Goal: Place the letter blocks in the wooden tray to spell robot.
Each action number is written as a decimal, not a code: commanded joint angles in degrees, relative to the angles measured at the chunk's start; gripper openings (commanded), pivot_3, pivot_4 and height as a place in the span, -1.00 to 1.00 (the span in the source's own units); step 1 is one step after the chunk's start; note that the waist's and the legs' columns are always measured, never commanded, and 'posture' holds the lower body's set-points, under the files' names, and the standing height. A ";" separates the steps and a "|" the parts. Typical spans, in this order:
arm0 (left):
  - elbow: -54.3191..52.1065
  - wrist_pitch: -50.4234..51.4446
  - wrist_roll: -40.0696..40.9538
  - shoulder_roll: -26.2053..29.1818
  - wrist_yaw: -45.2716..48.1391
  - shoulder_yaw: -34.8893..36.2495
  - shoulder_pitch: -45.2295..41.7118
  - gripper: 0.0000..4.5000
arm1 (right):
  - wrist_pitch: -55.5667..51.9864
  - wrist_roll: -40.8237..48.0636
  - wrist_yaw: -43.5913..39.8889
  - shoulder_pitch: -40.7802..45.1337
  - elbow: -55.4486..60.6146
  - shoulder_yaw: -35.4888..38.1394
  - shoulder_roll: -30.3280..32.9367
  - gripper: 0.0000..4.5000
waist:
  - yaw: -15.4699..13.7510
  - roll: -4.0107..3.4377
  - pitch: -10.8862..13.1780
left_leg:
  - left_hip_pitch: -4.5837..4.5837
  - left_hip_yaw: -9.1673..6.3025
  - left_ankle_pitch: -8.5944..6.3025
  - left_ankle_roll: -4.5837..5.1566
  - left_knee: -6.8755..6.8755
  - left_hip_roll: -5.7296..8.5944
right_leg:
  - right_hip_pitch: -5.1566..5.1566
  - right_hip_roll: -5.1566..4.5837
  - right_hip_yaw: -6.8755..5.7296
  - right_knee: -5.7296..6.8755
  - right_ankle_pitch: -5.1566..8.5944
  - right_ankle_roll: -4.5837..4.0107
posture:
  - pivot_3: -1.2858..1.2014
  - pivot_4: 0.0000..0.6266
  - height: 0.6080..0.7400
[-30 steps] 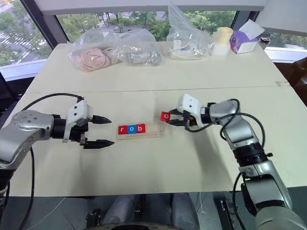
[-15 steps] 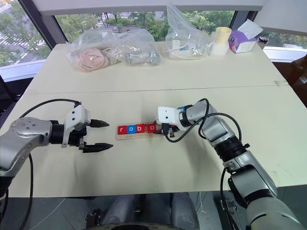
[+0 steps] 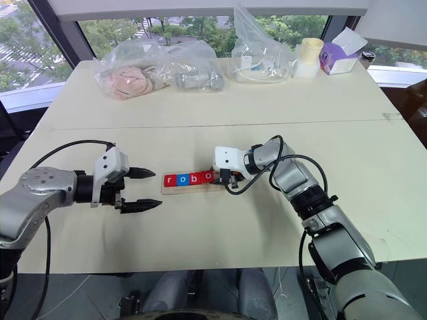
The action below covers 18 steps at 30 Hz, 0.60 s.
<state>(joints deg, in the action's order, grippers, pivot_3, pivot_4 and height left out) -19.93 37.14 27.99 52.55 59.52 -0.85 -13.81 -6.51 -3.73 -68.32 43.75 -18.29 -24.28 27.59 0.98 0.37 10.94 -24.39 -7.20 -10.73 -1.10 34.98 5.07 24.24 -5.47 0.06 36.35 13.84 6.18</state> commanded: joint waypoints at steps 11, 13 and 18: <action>-0.66 -1.00 -0.03 -0.33 -0.20 1.36 -0.43 1.00 | -4.74 4.76 6.90 2.52 1.13 7.87 -4.48 0.98 | 0.03 0.00 0.00 | 0.00 -0.01 0.02 -0.03 -0.01 -0.01 | 0.02 0.02 0.01 0.03 -0.01 -0.02 | 0.03 -0.52 1.00; -0.68 -1.02 -0.04 -0.38 -0.25 1.33 -0.41 1.00 | -5.21 5.03 8.35 2.43 0.62 8.89 -5.01 0.98 | 0.02 0.00 -0.01 | 0.01 -0.01 0.02 -0.04 0.00 -0.01 | 0.02 0.02 0.01 0.03 -0.02 -0.03 | 0.03 -0.52 1.00; -0.53 -1.05 -0.02 -0.60 -0.19 1.09 -0.65 1.00 | -3.94 3.11 13.41 2.49 -4.92 10.04 -6.13 0.98 | -0.01 0.00 -0.01 | 0.01 -0.01 0.02 -0.04 0.00 0.00 | 0.01 0.02 0.01 0.03 -0.02 -0.03 | 0.03 -0.52 1.00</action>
<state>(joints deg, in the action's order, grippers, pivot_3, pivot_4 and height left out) -19.83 36.85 27.94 51.93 59.48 -0.86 -13.86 -11.99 0.06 -56.91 45.12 -21.87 -15.21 21.65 0.97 0.37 10.93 -24.38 -7.21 -10.70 -1.15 34.97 5.07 24.26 -5.45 0.07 36.38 13.82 6.14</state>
